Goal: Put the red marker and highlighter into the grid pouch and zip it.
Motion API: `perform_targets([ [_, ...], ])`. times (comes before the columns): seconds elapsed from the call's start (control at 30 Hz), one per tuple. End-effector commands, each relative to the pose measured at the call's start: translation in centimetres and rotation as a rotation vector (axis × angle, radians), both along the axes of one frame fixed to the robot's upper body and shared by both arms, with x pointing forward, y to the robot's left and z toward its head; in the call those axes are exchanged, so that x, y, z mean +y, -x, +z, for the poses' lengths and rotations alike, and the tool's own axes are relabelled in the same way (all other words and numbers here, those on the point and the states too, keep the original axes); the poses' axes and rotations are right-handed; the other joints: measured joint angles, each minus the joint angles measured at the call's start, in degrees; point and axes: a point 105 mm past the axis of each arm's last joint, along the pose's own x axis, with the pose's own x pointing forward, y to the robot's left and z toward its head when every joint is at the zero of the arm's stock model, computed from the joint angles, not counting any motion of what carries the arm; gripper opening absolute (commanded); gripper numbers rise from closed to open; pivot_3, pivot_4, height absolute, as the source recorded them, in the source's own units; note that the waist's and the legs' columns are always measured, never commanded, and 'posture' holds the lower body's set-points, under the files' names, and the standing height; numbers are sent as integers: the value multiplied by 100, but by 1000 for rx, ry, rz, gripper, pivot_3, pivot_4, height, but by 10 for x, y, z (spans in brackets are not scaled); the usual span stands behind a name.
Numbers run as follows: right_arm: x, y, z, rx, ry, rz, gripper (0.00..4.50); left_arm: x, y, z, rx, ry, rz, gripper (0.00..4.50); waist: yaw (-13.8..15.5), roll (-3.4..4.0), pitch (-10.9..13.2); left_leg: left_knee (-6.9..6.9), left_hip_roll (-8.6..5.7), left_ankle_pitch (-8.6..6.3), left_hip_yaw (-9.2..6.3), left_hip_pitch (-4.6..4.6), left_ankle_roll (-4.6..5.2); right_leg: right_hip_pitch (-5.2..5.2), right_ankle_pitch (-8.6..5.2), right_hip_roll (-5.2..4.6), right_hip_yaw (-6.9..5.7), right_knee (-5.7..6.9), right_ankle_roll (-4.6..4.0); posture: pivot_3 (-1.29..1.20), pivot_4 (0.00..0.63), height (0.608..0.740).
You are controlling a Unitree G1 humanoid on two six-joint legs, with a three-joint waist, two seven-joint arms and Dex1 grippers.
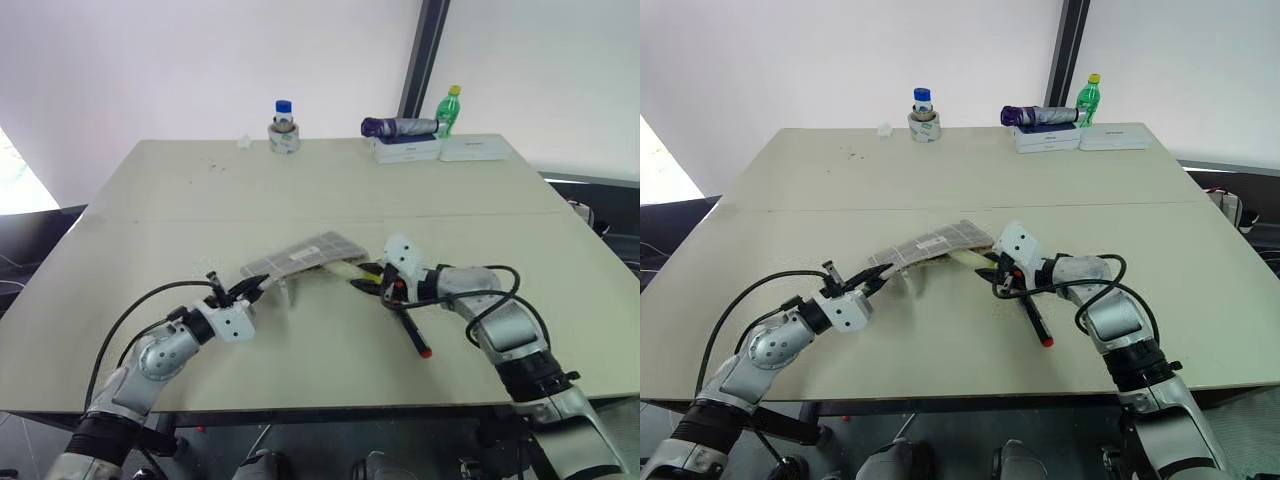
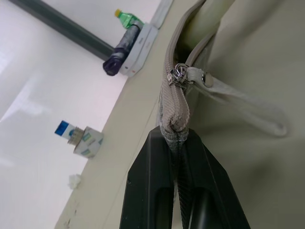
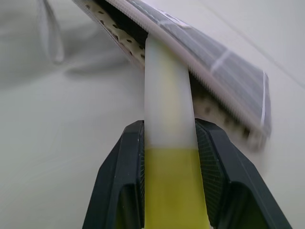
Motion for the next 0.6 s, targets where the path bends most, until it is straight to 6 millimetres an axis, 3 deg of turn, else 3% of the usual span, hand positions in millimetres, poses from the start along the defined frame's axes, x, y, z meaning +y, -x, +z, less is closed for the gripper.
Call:
perform_targets([
  [0.03, 16, 1, 15, -103, 55, 81, 924, -8, 5, 8, -43, -23, -53, 0, -5, 0, 0, 0, 0, 0, 0, 0, 0, 0, 0, 0, 0, 0, 0, 0, 150, 740],
  [0.17, 29, 2, 13, -221, 187, 184, 924, -12, 4, 12, -47, -24, -71, 0, -14, 0, 0, -1, 1, 0, 0, 0, 0, -2, 0, 1, 0, 0, 0, 0, 150, 740],
  [0.4, 54, 3, 25, -349, 205, 289, 924, -15, 7, 14, -38, -17, -101, 0, -8, 0, 0, 0, 1, 21, 3, 0, -35, -1, 0, 2, -1, 0, 0, 0, 150, 740],
  [0.6, 51, -1, 15, -413, 297, 313, 924, -16, 9, 14, -31, -15, -113, 0, -4, 0, 0, 2, 0, 22, 4, 0, -36, -1, 0, 1, 0, 1, 0, 0, 150, 740],
])
